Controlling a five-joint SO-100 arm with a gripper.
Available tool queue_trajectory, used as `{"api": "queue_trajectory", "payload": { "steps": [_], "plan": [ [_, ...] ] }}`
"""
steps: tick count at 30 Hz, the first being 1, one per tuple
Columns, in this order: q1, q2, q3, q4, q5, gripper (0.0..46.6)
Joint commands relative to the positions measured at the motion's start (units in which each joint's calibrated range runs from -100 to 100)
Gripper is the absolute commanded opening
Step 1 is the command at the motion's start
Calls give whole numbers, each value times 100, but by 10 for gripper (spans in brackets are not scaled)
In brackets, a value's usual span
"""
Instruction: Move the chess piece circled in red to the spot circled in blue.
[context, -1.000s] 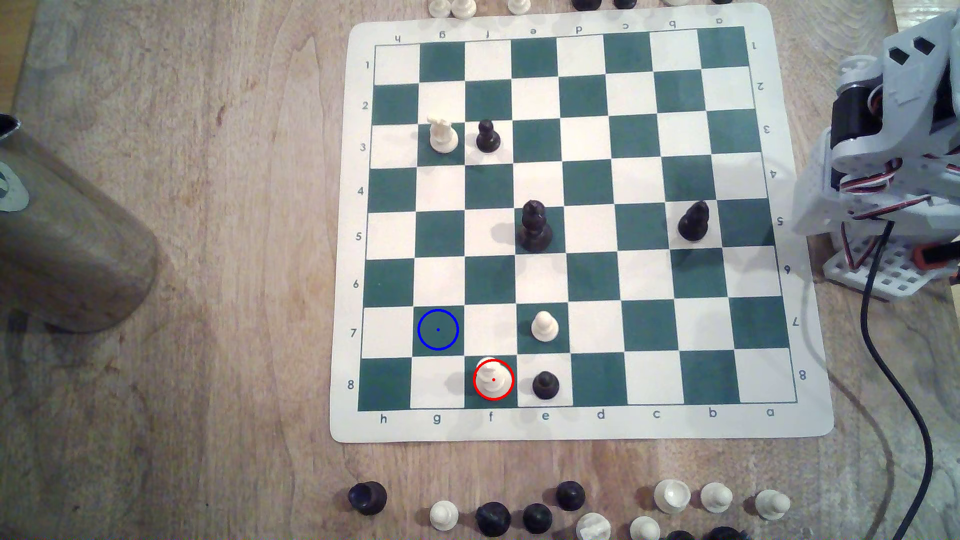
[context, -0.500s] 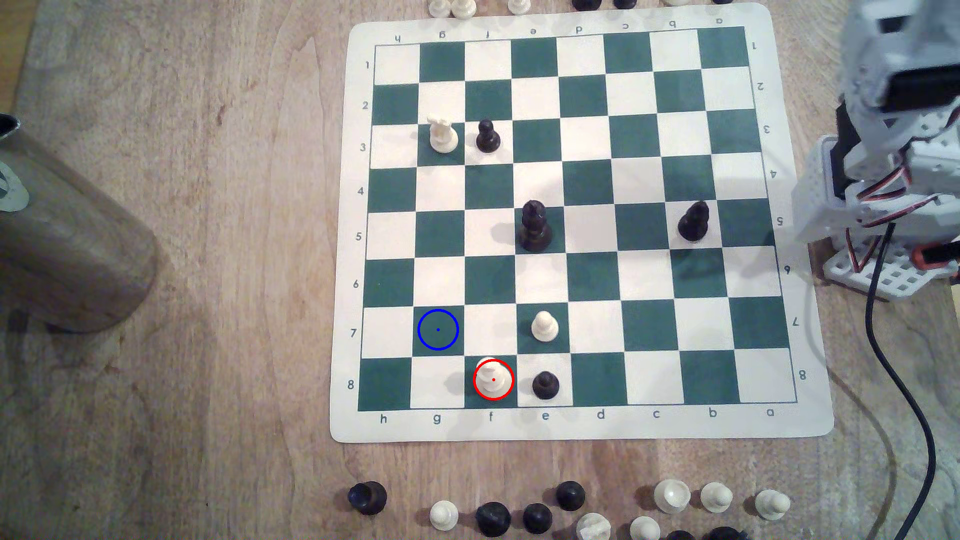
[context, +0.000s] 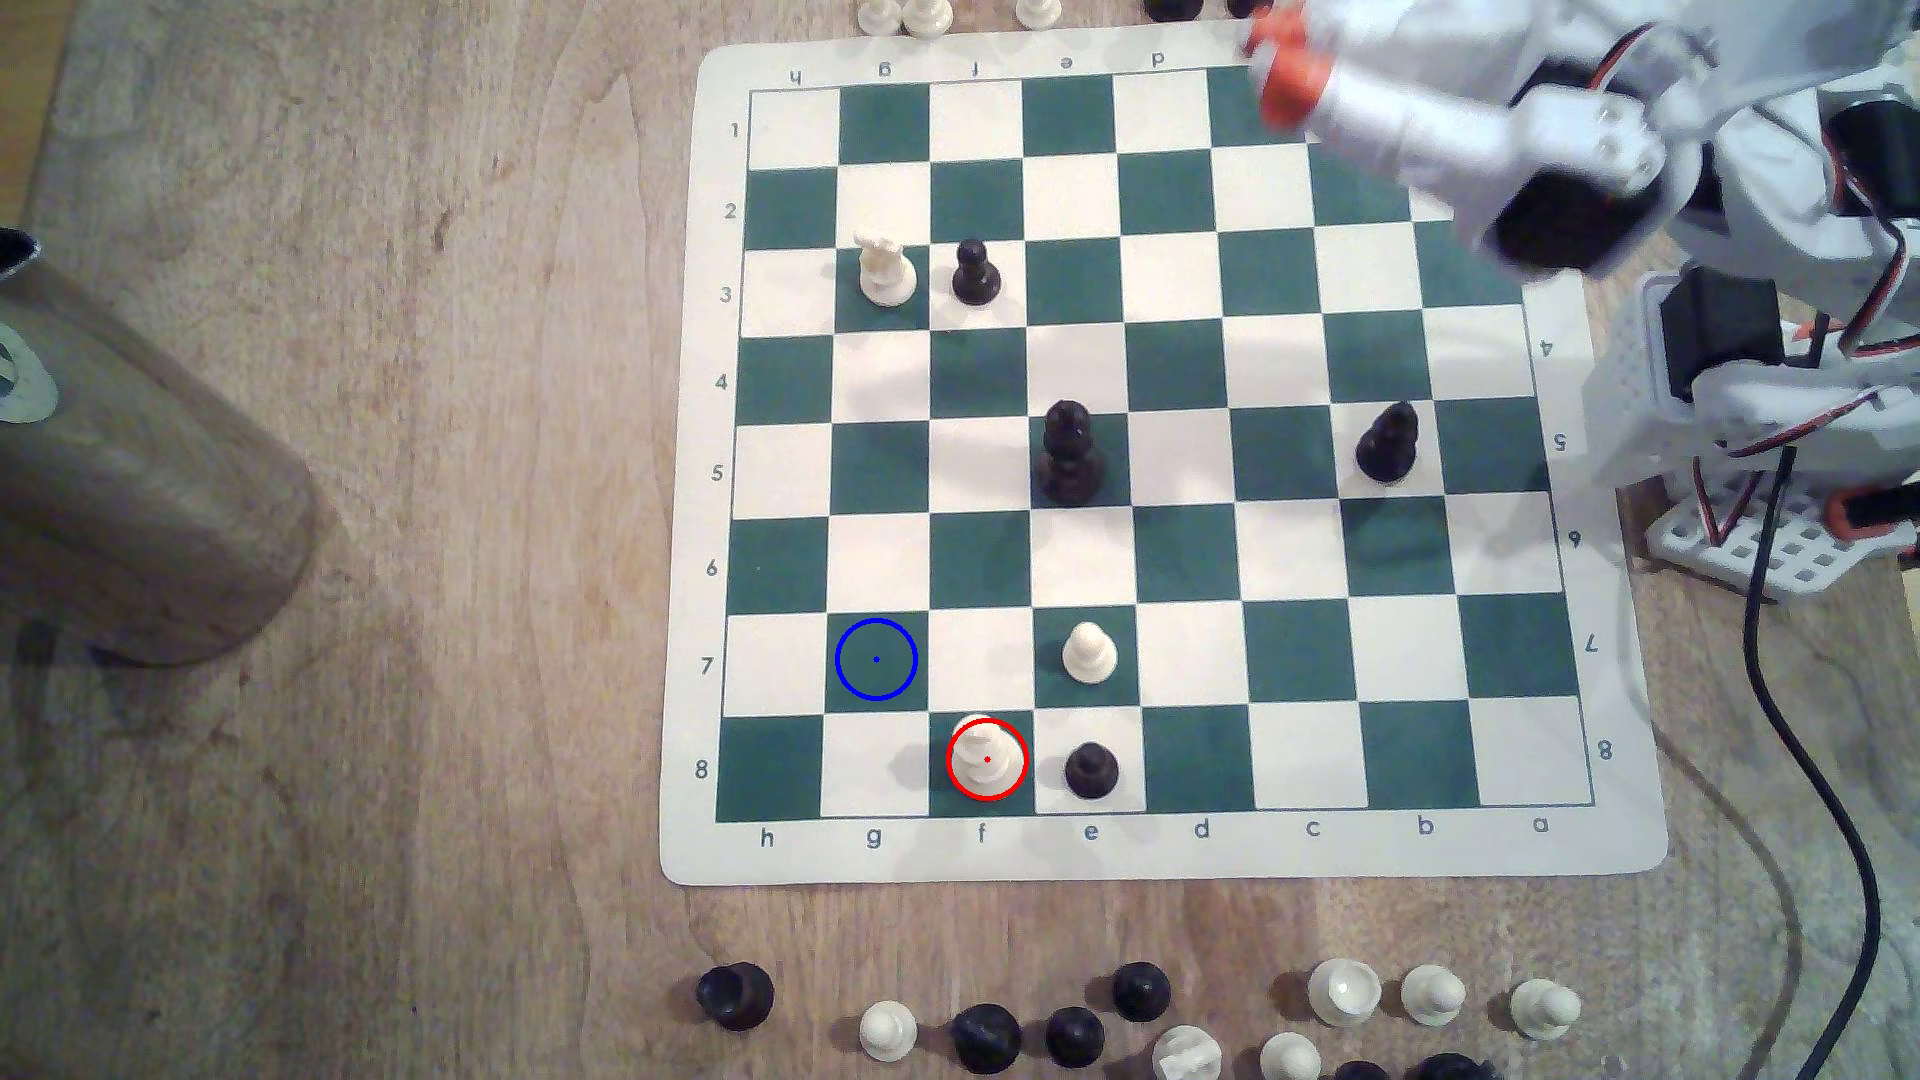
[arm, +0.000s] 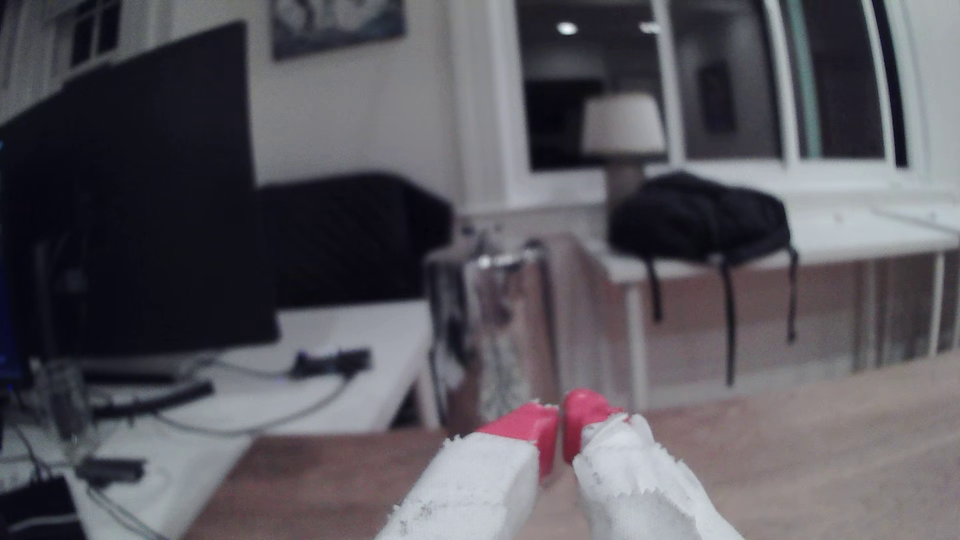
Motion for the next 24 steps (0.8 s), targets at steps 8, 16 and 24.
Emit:
{"api": "queue_trajectory", "payload": {
  "steps": [8, 16, 24],
  "plan": [
    [-897, 787, -1114, 2125, 244, 51],
    [-1773, 2010, -1694, 2404, 215, 188],
    [-1984, 3283, -2293, 2412, 88, 246]
  ]
}}
